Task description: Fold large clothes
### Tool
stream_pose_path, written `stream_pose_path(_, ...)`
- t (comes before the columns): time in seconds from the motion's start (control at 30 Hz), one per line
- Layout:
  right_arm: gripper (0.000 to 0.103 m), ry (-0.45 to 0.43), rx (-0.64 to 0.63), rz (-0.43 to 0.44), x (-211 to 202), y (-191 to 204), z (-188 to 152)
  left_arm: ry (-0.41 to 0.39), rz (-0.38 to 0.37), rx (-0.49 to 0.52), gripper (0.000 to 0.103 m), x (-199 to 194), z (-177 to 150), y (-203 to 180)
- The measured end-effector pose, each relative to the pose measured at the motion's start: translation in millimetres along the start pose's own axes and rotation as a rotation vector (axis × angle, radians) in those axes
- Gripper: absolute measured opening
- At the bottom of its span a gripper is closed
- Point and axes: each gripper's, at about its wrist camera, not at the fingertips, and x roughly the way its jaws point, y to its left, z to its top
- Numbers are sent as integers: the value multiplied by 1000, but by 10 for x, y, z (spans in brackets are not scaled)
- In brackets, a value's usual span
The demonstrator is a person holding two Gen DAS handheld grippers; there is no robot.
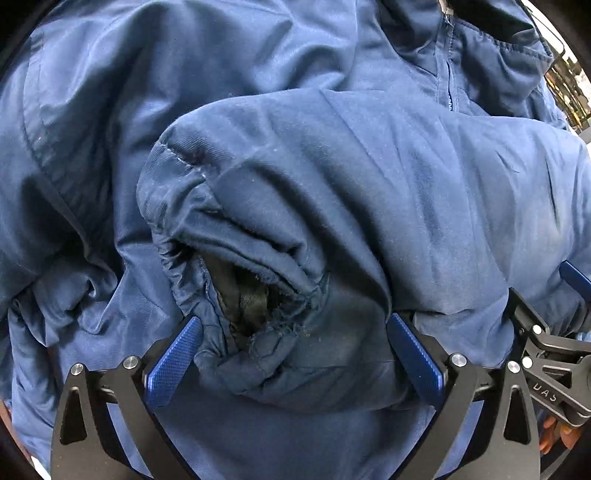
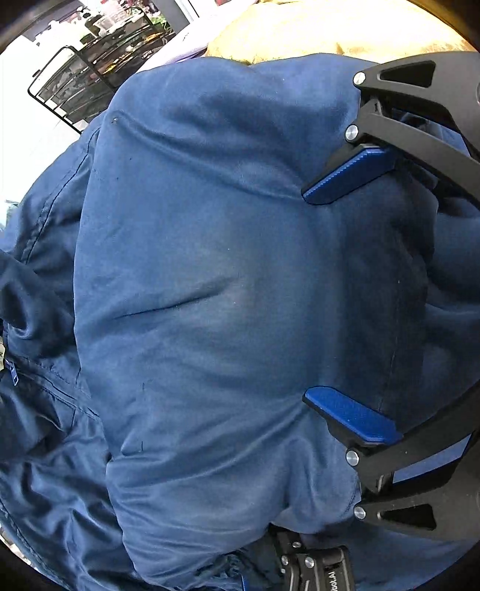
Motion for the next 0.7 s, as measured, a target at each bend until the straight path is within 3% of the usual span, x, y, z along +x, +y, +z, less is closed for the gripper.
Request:
stream_pose_path(0.23, 97, 22, 13, -10, 7, 19, 28, -30, 26, 2, 98, -16, -46, -194)
stream_pose_path(0.4, 97, 72, -4, 0, -59, 4, 199, -58, 47, 10, 97, -231, -122, -220)
stream_pose_path(0.57, 97, -10, 66, 67, -399, -58, 143, -156, 47, 27, 96, -596, -501, -114)
stream_pose_path(0.7, 97, -46, 54, 100, -618, -24, -69, -170, 40, 6, 96, -758, -936, 101)
